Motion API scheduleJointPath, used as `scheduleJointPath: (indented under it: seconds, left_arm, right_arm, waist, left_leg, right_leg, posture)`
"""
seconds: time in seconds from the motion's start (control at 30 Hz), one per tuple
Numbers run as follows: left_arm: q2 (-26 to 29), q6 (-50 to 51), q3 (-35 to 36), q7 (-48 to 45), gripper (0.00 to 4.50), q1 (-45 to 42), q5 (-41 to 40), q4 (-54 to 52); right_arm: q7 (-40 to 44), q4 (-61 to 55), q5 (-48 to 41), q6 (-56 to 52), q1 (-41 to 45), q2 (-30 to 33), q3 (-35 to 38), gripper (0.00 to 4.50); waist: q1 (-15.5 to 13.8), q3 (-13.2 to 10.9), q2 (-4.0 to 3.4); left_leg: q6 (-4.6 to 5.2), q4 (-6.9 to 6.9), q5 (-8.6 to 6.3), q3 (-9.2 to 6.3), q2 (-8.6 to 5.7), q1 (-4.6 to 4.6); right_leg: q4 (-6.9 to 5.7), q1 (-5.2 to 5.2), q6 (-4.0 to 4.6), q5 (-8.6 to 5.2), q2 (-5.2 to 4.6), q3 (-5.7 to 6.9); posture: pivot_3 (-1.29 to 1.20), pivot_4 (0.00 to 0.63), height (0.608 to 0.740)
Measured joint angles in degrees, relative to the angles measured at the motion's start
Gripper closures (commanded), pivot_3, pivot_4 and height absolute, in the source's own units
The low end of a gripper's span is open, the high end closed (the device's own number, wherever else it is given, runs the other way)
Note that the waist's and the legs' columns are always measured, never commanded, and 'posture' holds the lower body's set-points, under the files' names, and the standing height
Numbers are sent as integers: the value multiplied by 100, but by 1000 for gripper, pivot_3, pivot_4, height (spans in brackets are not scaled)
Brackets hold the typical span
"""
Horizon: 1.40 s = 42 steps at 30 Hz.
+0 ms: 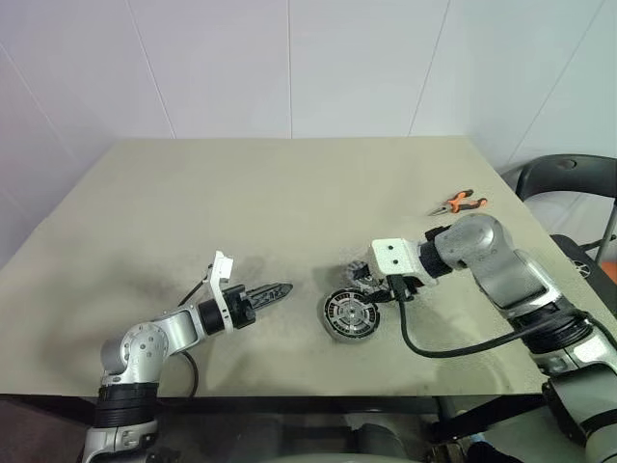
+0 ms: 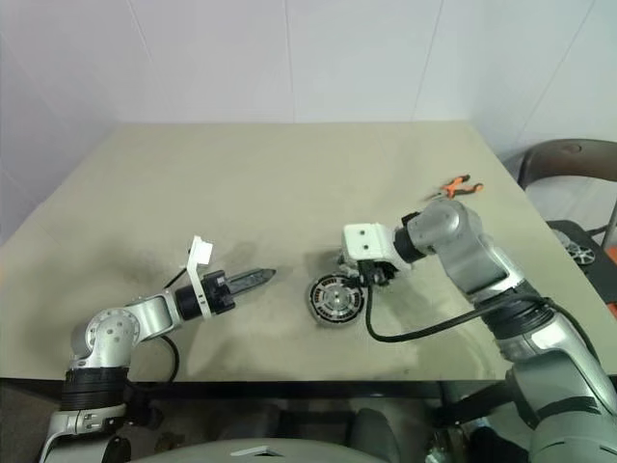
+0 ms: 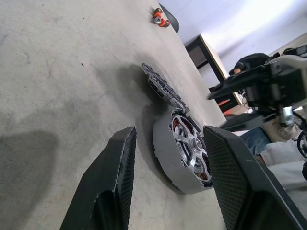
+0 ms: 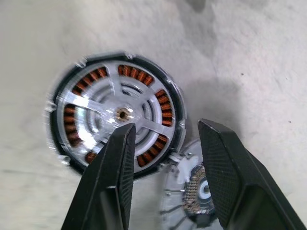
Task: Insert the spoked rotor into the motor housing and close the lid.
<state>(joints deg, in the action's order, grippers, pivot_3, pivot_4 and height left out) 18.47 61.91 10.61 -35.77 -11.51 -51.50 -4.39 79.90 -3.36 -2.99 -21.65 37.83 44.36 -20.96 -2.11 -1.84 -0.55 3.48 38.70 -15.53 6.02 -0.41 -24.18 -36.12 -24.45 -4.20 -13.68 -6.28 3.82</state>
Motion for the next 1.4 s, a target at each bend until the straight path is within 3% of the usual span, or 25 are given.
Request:
scheduleJointPath:
  seconds: [0.2, 0.37, 0.5, 0.63, 0.8, 0.93, 1.07, 1.2, 1.4]
  left_arm:
    - [30, 0, 33, -1, 2141, -27, -20, 3]
    - [202, 19, 57, -37, 2141, -149, -37, 30]
    - [644, 2, -107, -492, 2141, -363, 13, 87]
    - [791, -95, -345, -841, 2141, -545, 110, 81]
    - [1402, -713, -831, -1518, 2141, -459, 624, -121]
    - [2147, -2004, -1220, -2546, 2141, 81, 1322, -733]
    - [2553, -3710, -1413, -3256, 2141, 272, 2250, -647]
    - [2506, -4718, -1426, -3521, 2141, 262, 2648, -336]
    - [2068, -4515, -1388, -3254, 2141, 23, 2448, -318]
  right_arm:
    - [-620, -631, -966, -1699, 131, -41, 1177, 2328]
    - [-866, -1423, -1274, -2158, -932, 511, 1538, 2328]
    - [-658, -1912, -780, -998, -1853, 1418, 1326, 2328]
    - [-634, -1870, -429, -21, -1907, 1495, 1154, 2328]
    - [-576, -1488, -16, 1009, -1695, 1528, 979, 2328]
    - [-304, -1395, -21, 1319, -1643, 1529, 841, 1458]
    - [-127, -1219, -28, 1559, -1636, 1529, 831, 74]
    - [-242, -1108, 178, 1870, -1635, 1445, 779, 30]
    - [-437, -904, 578, 2330, -1547, 1087, 465, 30]
  waist:
    - [-21, 1, 1]
    - [-30, 1, 1]
    - [-7, 0, 1]
    - [37, -4, 6]
    - [69, -14, 20]
    - [135, -17, 18]
    - [136, -19, 13]
    - [137, -20, 8]
    - [132, -21, 10]
  left_leg:
    - [0, -1, -1, 0, 0, -1]
    - [9, -1, -6, 2, -6, -20]
    - [13, -1, -9, 4, -10, -23]
    - [15, 11, -10, 10, -8, -15]
    - [18, 12, -11, 10, -7, -16]
    - [19, 1, -13, 11, -9, -21]
    - [24, -1, -17, 14, -9, -20]
    - [25, -3, -17, 16, -8, -20]
    - [27, -1, -17, 17, -8, -21]
  right_leg:
    - [2, -1, 0, 0, -4, 1]
    - [6, -6, 0, 0, -11, 2]
    - [11, -9, -1, -1, -13, 5]
    - [10, -6, -1, -1, -16, 11]
    - [13, -8, -1, -1, -18, 14]
    - [30, -12, 0, -1, -22, 14]
    - [33, -11, 0, -1, -23, 15]
    - [33, -13, 0, 0, -23, 15]
    - [29, -11, -2, 1, -23, 19]
  posture:
    - [0, 0, 740]
    - [0, 0, 740]
    - [0, 0, 740]
    - [0, 0, 740]
    - [0, 0, 740]
    - [0, 0, 740]
    - [0, 0, 740]
    - [0, 0, 740]
    - [0, 0, 740]
